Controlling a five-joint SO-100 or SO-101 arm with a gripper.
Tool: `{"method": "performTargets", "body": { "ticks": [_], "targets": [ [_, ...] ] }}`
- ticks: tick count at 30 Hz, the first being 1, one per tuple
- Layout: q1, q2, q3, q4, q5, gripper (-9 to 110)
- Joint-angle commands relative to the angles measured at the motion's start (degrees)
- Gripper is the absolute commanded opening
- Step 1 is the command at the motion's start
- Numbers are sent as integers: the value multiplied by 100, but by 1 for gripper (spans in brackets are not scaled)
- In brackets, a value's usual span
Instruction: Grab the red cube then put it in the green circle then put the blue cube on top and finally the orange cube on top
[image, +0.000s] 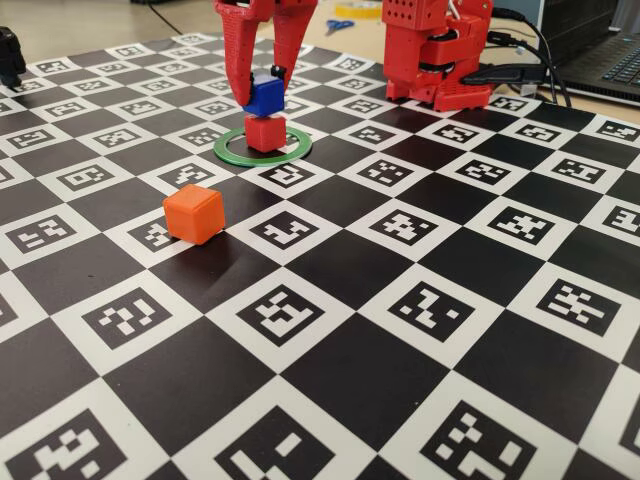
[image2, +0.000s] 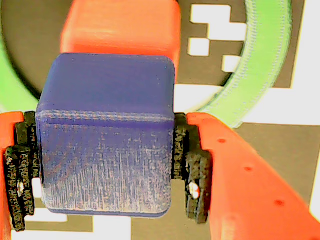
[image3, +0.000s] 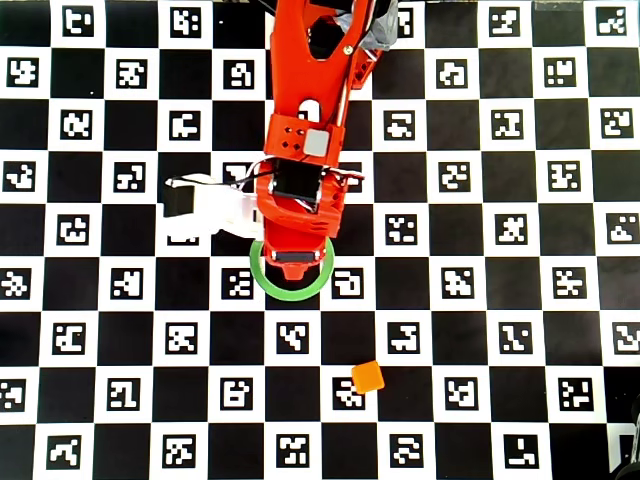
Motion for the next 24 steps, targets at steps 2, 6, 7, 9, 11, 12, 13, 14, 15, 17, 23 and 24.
{"method": "performTargets", "body": {
  "ticks": [2,6,7,9,11,12,13,14,15,17,23,24],
  "targets": [
    [-18,35,-26,-62,0,7],
    [9,35,26,-97,-18,7],
    [9,35,35,-114,-26,7],
    [18,35,62,-123,-26,7],
    [26,35,62,-132,-26,7],
    [35,44,62,-132,-18,7],
    [35,44,62,-132,-18,7],
    [35,44,62,-132,-18,8],
    [35,53,62,-132,-9,8],
    [35,53,62,-141,35,8],
    [62,70,88,-176,114,20],
    [62,88,97,-185,123,22]
  ]
}}
